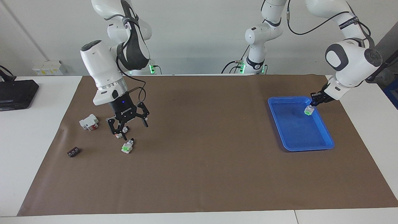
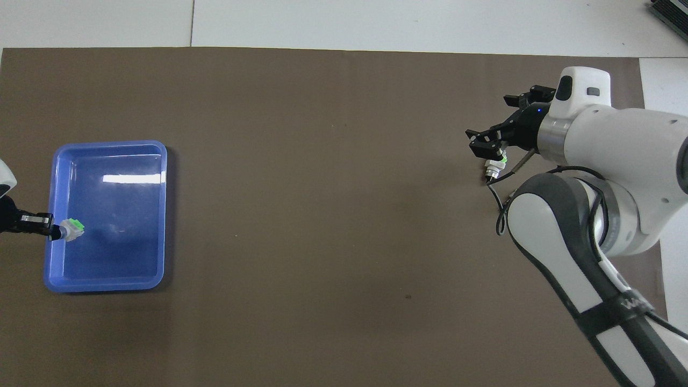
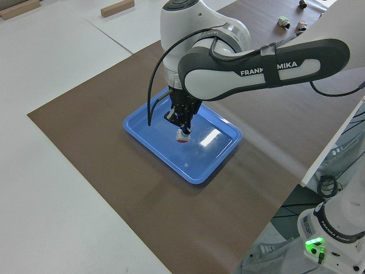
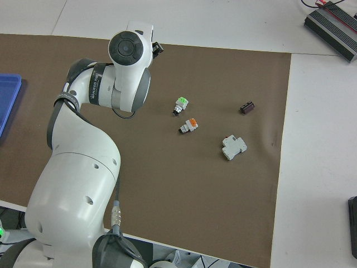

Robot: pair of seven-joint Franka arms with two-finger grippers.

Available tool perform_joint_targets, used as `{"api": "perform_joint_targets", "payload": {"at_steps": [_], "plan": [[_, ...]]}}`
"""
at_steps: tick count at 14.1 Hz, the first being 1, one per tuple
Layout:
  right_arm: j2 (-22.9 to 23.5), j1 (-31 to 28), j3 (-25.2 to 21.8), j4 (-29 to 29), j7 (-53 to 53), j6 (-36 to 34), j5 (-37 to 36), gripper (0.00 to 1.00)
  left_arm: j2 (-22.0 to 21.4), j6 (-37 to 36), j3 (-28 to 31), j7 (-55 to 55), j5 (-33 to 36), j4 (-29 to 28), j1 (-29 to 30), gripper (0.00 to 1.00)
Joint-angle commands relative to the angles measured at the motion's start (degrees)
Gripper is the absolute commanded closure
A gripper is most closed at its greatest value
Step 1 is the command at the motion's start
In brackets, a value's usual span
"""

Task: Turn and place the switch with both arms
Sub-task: 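Lower the switch into the blue tray while the right gripper withdraws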

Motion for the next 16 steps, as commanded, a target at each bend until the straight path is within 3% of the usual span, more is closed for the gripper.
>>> {"api": "perform_joint_targets", "payload": {"at_steps": [1,4,8,13,14,15,16], "plan": [[-0.5,-0.6,0.5,5.1,14.0,-11.0,-8.8,0.0,2.5,2.4,-0.7,0.6,0.9,-0.4,1.4,1.0],[-2.7,-2.4,0.2,7.1,27.2,-19.8,-11.9,0.0,2.8,2.0,-0.6,0.6,0.9,-0.2,2.0,1.0],[-6.6,-4.7,0.1,8.3,35.0,-29.1,-11.8,0.0,2.8,1.6,-0.6,0.6,3.9,0.0,3.1,1.0],[-6.7,-8.9,0.2,18.7,45.5,-45.4,-10.8,0.0,2.6,1.5,-0.7,0.5,4.0,-0.4,3.5,1.0],[-6.8,-9.5,0.2,19.4,46.0,-47.5,-10.6,0.0,2.6,1.5,-0.7,0.6,4.0,0.0,3.6,0.94],[-7.1,-10.0,0.1,19.9,46.4,-49.4,-10.5,0.0,2.8,1.4,-0.7,0.6,4.0,0.2,3.5,0.77],[-7.2,-10.4,0.0,20.7,47.1,-51.6,-10.5,0.0,2.9,1.2,-0.7,0.6,4.0,0.5,3.5,0.73]]}}
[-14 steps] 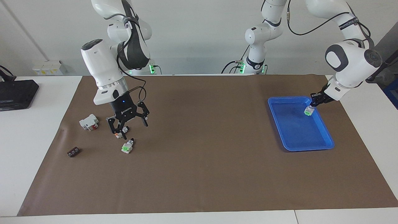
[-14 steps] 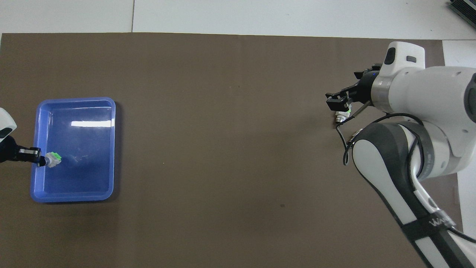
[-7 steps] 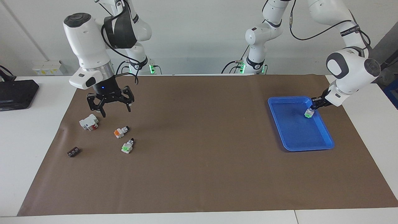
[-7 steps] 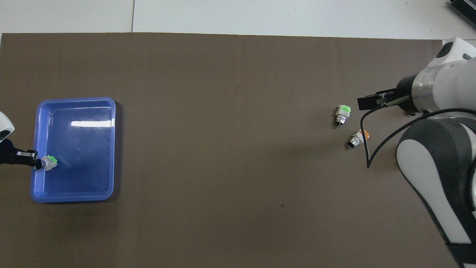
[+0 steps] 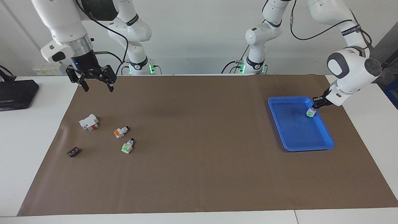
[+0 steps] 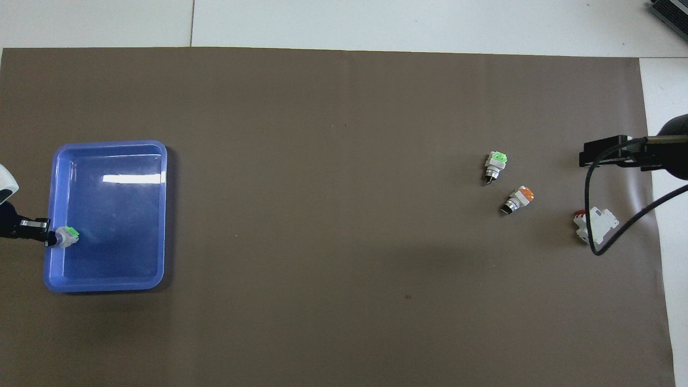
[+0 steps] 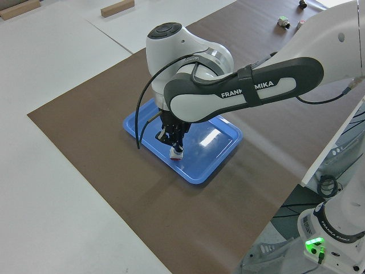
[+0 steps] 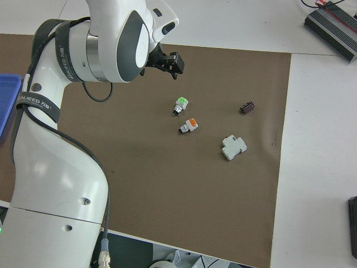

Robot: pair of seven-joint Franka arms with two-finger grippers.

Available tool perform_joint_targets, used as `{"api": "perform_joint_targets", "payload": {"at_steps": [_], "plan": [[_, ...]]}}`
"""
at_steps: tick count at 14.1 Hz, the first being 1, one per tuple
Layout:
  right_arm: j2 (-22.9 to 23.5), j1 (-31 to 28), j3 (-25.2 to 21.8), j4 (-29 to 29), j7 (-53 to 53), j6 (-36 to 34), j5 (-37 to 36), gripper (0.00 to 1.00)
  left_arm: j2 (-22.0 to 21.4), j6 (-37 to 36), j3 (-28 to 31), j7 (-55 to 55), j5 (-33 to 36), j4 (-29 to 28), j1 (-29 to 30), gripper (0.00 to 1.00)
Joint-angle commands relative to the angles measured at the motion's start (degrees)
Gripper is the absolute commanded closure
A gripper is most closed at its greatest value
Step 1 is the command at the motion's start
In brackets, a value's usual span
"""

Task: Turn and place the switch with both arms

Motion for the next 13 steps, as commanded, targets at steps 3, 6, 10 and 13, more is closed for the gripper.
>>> {"api": "perform_joint_targets", "payload": {"at_steps": [3,6,10,13], "plan": [[0.6,-4.3,0.6,5.2,2.2,-8.5,-0.6,0.0,0.7,-1.3,-0.7,0.5,1.1,2.9,0.3,0.66],[0.4,-1.7,-3.4,5.4,1.6,-8.9,-1.1,0.0,3.0,-6.7,-0.9,0.5,1.1,9.6,-0.2,0.66],[-0.2,4.1,-7.7,2.1,-1.0,-8.3,-1.1,0.0,5.8,-13.2,-1.1,0.0,0.6,20.4,-4.4,0.66],[-1.0,4.2,-7.7,1.5,-1.0,-8.3,-1.0,0.0,5.9,-17.9,-1.0,-2.5,0.4,27.3,-10.8,0.65]]}}
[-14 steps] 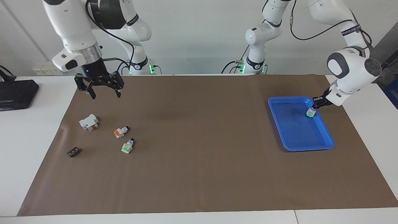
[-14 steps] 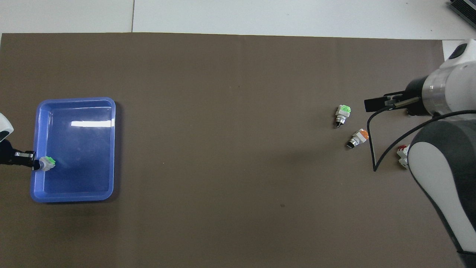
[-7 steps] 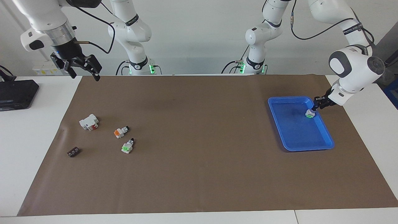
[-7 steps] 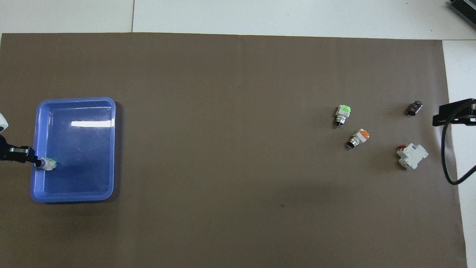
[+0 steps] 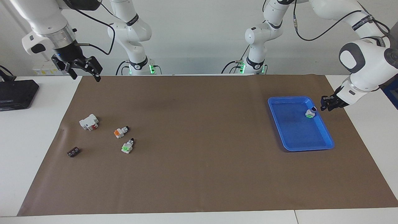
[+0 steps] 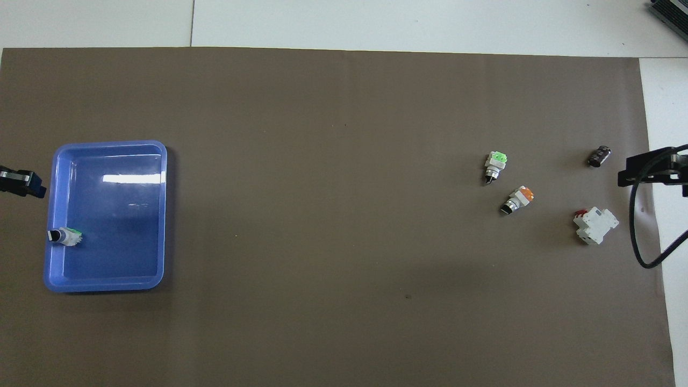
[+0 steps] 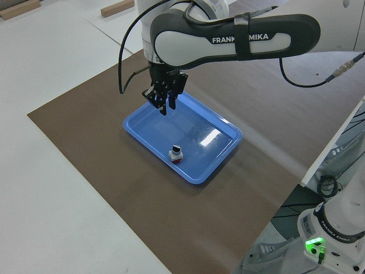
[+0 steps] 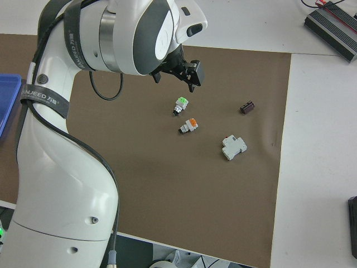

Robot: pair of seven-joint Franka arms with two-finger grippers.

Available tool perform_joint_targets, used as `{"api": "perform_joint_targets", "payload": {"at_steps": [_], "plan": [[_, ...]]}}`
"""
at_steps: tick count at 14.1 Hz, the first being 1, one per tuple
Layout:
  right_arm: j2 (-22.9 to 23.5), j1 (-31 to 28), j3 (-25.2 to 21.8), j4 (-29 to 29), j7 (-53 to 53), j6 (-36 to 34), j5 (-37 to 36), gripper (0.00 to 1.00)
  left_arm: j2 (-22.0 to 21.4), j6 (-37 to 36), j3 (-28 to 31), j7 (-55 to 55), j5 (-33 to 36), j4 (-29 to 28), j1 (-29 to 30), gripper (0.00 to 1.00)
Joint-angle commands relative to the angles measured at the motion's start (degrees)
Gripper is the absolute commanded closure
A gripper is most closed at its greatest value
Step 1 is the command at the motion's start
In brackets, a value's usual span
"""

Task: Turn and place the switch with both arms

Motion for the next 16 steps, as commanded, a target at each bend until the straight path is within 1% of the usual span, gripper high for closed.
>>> {"api": "perform_joint_targets", "payload": {"at_steps": [1,4,6,8,10,11,12,13,14,16], "plan": [[-1.4,0.1,-0.7,-1.2,-1.2,-0.2,-0.9,0.0,1.9,-6.7,0.6,-5.3,0.2,8.4,-6.5,0.65],[-1.3,0.2,-0.1,-0.8,-1.4,0.9,-2.7,0.0,1.1,-11.3,0.4,-12.7,-3.0,12.0,-10.9,0.65],[-1.1,0.2,0.0,-0.7,-2.5,2.2,-3.6,0.0,0.6,-14.7,0.3,-15.5,-3.4,13.7,-13.4,0.65],[-1.0,0.8,0.1,-0.7,-3.5,2.0,-3.8,0.0,-1.2,-18.2,0.3,-16.7,-3.5,15.3,-15.2,0.64],[-0.9,2.1,0.1,-0.2,-2.3,1.2,-3.2,0.0,-3.3,-20.1,0.4,-18.4,-5.2,15.5,-15.4,0.64],[-0.9,2.1,0.2,-0.3,-1.7,0.8,-3.0,0.0,-4.3,-20.5,0.3,-18.6,-5.7,15.4,-15.4,0.59],[-0.9,2.1,0.4,-0.4,-1.8,0.7,-2.7,0.0,-5.9,-20.2,0.2,-18.6,-5.6,15.4,-15.3,0.49],[-1.2,2.1,0.4,-0.9,-1.5,0.9,-1.9,0.0,-7.4,-20.2,0.2,-18.6,-5.6,15.2,-15.3,0.31],[-1.4,2.1,0.5,-1.4,-1.2,1.1,-1.1,0.0,-8.0,-20.2,0.3,-18.6,-5.6,15.0,-15.3,0.0],[-2.1,2.1,0.5,-2.9,-0.1,1.4,-0.1,0.0,-9.5,-20.3,0.4,-18.6,-5.3,14.5,-15.3,0.0]]}}
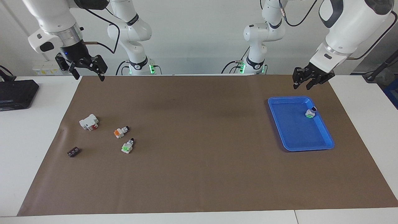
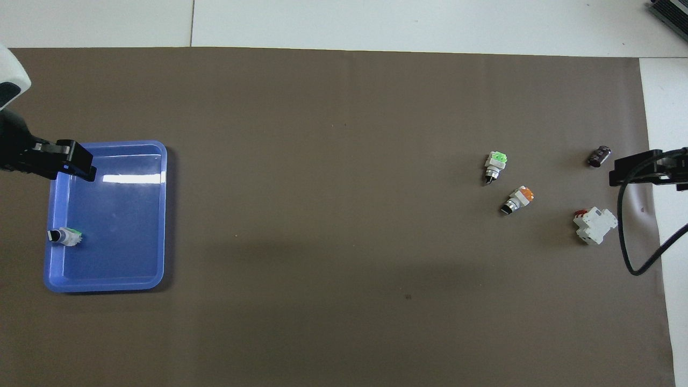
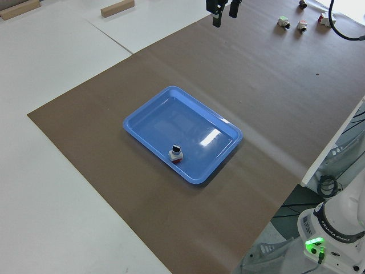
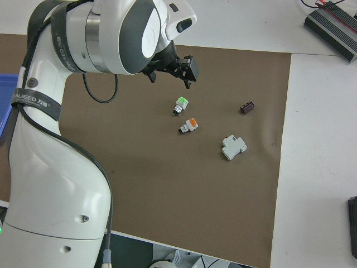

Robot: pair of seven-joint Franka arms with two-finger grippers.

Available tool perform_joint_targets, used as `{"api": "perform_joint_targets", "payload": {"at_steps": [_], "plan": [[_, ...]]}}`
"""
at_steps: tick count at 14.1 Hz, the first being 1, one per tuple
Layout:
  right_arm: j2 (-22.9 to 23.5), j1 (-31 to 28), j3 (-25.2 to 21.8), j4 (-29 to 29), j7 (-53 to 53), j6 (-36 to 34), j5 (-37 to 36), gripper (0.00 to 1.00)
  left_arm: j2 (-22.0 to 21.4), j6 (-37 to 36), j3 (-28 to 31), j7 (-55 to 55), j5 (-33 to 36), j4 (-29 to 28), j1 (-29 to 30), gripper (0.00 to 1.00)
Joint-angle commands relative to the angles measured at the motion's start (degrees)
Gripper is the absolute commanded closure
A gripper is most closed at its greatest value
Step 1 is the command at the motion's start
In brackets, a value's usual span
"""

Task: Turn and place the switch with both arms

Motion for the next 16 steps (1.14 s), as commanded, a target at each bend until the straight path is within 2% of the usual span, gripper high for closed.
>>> {"api": "perform_joint_targets", "payload": {"at_steps": [1,7,16], "plan": [[-1.9,-0.1,0.2,-3.3,0.8,0.5,1.5,0.0,-2.6,-0.5,0.7,-0.7,-0.2,-1.8,-0.1,0.0],[-1.8,0.4,0.2,-3.0,0.7,0.6,0.3,0.0,-2.6,4.9,0.8,-0.5,0.5,-2.0,0.4,0.0],[-1.8,0.3,0.1,-3.1,1.0,0.1,-0.4,0.0,-2.6,5.6,0.8,-0.2,2.2,-2.4,0.5,0.0]]}}
